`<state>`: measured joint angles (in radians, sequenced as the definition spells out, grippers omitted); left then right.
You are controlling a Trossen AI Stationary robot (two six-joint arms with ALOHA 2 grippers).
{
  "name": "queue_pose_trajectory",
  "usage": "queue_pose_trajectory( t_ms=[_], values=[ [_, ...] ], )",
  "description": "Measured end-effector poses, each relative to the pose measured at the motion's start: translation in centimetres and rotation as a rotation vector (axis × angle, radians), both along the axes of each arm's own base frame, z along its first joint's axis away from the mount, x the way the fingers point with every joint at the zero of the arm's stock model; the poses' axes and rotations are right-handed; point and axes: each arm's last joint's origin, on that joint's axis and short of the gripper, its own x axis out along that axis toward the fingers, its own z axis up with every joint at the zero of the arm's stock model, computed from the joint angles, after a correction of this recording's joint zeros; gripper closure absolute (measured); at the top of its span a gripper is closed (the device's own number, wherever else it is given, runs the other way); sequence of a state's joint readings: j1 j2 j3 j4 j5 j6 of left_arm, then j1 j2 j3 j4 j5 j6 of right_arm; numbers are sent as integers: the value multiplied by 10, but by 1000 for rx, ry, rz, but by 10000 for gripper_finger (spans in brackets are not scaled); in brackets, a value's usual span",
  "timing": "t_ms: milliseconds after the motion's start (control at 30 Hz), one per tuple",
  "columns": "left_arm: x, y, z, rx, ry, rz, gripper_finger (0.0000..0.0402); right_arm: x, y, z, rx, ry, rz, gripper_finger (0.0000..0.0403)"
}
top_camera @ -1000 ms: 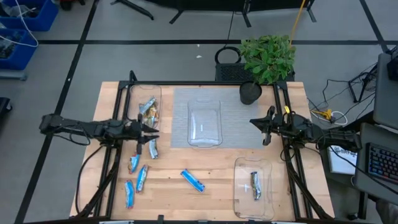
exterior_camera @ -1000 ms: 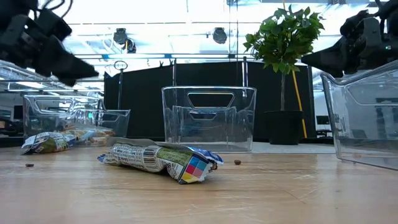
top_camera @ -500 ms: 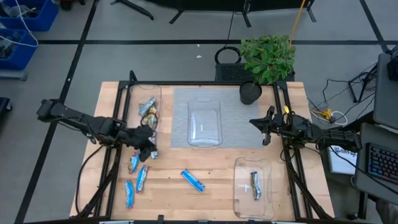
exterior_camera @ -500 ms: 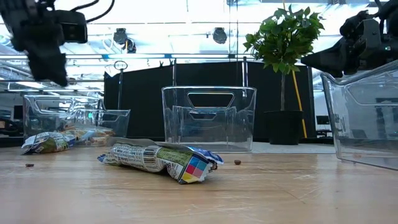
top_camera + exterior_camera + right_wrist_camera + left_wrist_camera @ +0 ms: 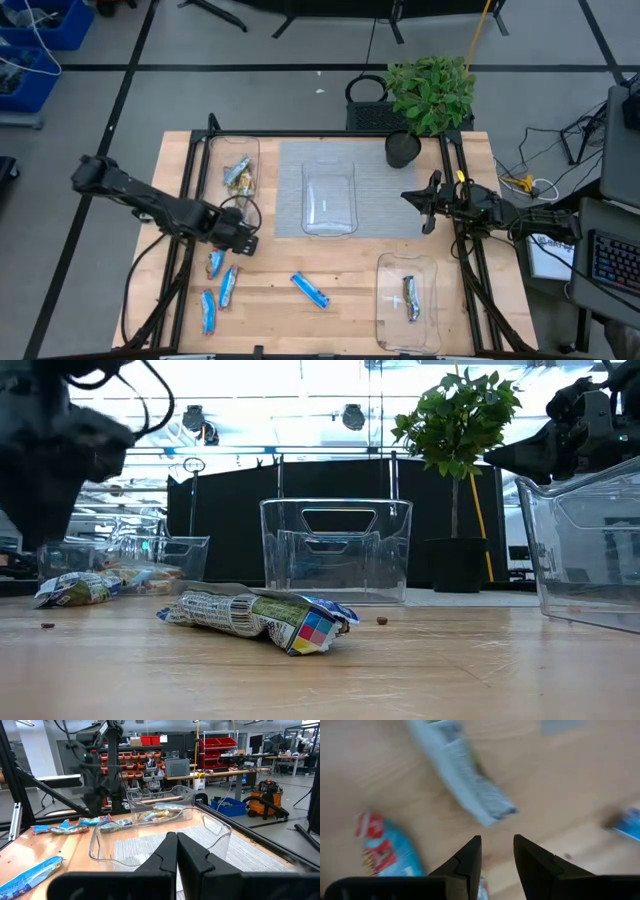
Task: Pick and place Granola Bars by type
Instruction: Put the blue granola bar into the bottom right transparent bin
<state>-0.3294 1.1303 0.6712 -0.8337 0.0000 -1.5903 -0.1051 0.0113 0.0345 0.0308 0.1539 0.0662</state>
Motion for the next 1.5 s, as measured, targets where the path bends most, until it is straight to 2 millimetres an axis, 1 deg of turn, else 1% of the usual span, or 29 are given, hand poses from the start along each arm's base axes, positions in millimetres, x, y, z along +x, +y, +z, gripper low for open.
queue_pose_trajectory(
  t_ms=[67, 133, 467, 867, 1067, 1300, 1400, 1500],
  values=[
    [-1, 0, -5, 8, 64, 60, 282, 0, 0, 0, 0, 0, 0, 401],
    [0, 1, -9, 23, 94, 102, 282, 0, 0, 0, 0, -1, 0, 400],
    [5, 2, -15, 128, 78, 155, 282, 0, 0, 0, -2, -1, 0, 401],
    [14, 0, -33, 177, 152, 153, 282, 0, 0, 0, -3, -2, 0, 401],
    [24, -3, -40, 164, 114, 140, 282, 0, 0, 0, -2, -3, 1, 399],
    [33, -7, -46, 136, 72, 75, 282, 0, 0, 0, -1, -3, 2, 401],
    [34, -9, -46, 106, 72, 44, 295, 0, 0, 0, 0, -3, 2, 399],
    [35, -10, -45, 101, 59, 14, 340, 0, 0, 0, 0, -3, 2, 399]
  ],
)
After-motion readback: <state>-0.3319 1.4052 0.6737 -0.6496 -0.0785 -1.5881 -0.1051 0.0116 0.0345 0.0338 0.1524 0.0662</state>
